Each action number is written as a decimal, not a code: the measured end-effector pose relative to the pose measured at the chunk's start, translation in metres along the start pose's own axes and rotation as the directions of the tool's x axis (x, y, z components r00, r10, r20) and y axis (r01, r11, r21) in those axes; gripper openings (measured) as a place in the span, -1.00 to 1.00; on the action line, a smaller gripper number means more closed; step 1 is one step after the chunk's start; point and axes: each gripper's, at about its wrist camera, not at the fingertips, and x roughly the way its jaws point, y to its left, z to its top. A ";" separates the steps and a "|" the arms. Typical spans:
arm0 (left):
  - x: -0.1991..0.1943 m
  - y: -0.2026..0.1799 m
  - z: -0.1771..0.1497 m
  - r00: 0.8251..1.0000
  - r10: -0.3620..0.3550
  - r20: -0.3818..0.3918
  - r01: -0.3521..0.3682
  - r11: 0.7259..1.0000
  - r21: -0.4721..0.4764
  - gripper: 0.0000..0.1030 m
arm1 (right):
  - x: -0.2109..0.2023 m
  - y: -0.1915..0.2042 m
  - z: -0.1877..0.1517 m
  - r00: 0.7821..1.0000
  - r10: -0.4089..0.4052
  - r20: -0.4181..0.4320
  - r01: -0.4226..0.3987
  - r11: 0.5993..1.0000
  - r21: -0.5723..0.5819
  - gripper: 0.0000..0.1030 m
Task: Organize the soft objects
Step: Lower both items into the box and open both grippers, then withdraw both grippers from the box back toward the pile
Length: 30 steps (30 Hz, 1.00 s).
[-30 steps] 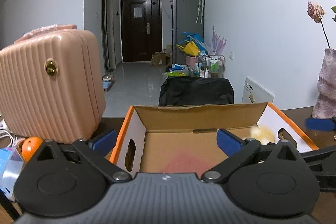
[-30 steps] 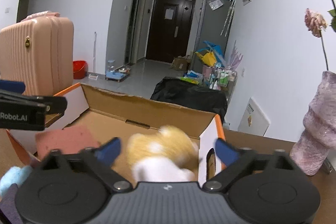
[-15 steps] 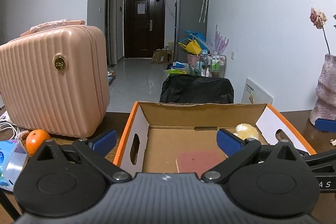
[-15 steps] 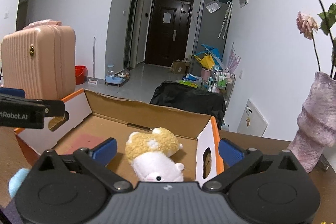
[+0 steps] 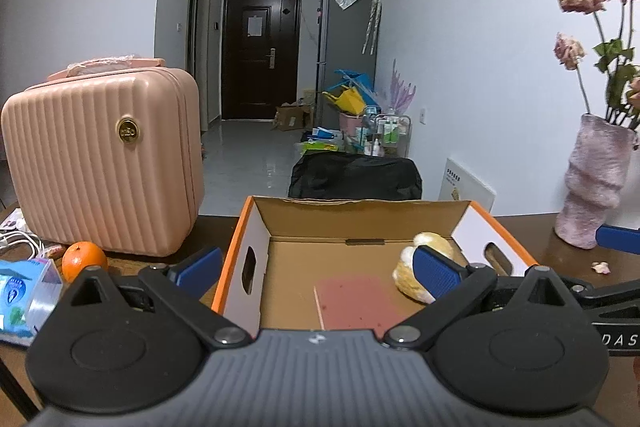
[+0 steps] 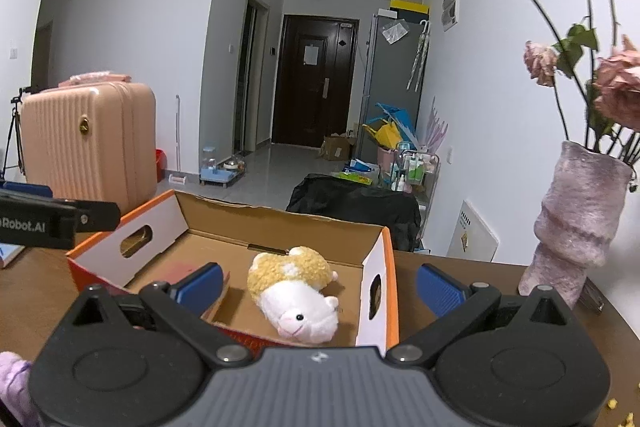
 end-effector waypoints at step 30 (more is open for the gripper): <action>-0.130 -0.011 -0.045 0.994 -0.105 0.030 0.105 0.994 -0.010 1.00 | -0.144 0.002 -0.052 0.997 -0.004 0.077 0.001 0.999 0.046 1.00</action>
